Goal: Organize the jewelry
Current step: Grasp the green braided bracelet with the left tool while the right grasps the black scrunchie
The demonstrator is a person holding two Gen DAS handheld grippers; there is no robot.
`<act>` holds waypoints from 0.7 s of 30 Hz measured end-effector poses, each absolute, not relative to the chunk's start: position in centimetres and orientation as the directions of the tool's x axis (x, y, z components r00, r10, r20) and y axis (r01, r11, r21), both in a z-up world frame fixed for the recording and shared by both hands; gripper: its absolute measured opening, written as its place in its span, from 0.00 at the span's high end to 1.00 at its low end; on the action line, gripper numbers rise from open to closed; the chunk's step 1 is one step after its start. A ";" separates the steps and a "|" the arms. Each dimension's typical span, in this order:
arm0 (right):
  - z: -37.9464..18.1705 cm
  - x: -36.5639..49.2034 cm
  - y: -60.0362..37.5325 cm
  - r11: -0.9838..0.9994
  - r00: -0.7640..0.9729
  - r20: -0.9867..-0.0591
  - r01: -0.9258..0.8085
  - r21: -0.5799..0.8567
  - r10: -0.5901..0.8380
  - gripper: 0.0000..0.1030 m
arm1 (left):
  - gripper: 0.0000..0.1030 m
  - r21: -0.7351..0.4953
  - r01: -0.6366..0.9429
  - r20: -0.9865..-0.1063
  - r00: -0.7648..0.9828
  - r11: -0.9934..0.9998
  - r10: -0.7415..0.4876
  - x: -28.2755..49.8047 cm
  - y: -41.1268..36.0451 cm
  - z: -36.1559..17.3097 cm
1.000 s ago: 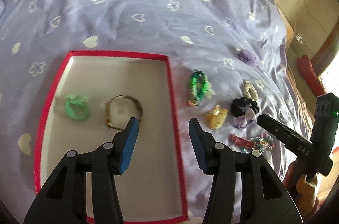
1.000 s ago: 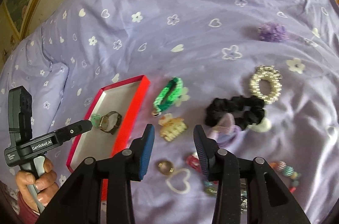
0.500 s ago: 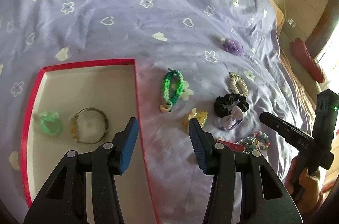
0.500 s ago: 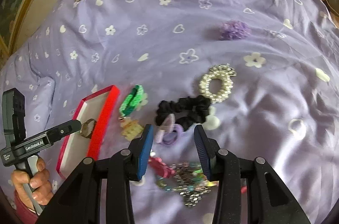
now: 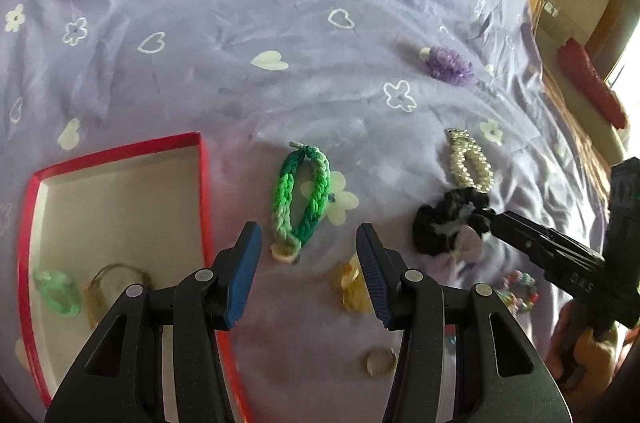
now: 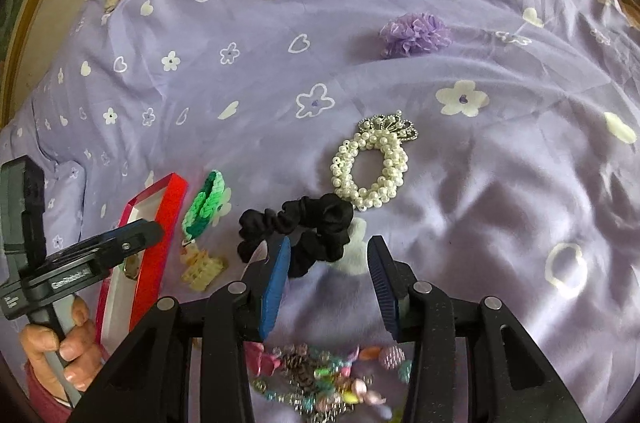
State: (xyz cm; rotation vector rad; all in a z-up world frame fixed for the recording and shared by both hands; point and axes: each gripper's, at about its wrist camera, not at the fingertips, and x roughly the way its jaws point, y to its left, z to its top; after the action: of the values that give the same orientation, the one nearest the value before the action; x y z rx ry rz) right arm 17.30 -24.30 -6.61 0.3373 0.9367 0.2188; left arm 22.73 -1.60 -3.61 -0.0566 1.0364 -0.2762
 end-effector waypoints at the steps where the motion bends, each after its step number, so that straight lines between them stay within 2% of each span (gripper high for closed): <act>1: -6.9 17.6 -24.3 0.924 0.571 -0.751 -0.038 0.380 0.332 0.58 | 0.53 -0.169 0.202 -0.846 0.472 0.965 -0.247 23.2 -1.9 -3.9; 8: -8.2 18.7 -24.0 0.918 0.545 -0.762 -0.037 0.396 0.351 0.58 | 0.55 -0.147 0.238 -0.871 0.429 0.960 -0.239 25.5 -3.8 -5.8; 9: -8.4 18.8 -24.1 0.917 0.543 -0.763 -0.034 0.398 0.352 0.62 | 0.57 -0.140 0.246 -0.874 0.424 0.959 -0.236 25.8 -4.1 -6.1; 11: -8.5 19.0 -24.2 0.914 0.544 -0.760 -0.034 0.404 0.356 0.69 | 0.74 -0.134 0.260 -0.880 0.413 0.956 -0.236 26.0 -4.6 -6.4; 12: -8.6 19.1 -24.3 0.914 0.544 -0.759 -0.034 0.405 0.357 0.80 | 0.77 -0.134 0.265 -0.885 0.401 0.955 -0.235 26.1 -4.7 -6.8; 14: -8.6 19.1 -24.4 0.912 0.547 -0.756 -0.033 0.409 0.359 0.84 | 0.89 -0.121 0.267 -0.886 0.405 0.956 -0.225 26.1 -4.8 -7.1; 15: -8.6 19.0 -24.5 0.912 0.552 -0.753 -0.034 0.409 0.358 0.88 | 0.90 -0.118 0.268 -0.886 0.407 0.956 -0.224 26.1 -4.7 -7.2; 21: -7.6 18.4 -25.0 0.910 0.597 -0.723 -0.028 0.415 0.348 0.91 | 0.91 -0.141 0.261 -0.866 0.436 0.955 -0.247 25.2 -4.0 -6.0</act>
State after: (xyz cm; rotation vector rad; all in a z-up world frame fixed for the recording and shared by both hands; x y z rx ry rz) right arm 18.39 -25.00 -7.59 0.3831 0.9101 0.2248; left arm 25.24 -4.02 -5.99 0.0144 1.0745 -0.3163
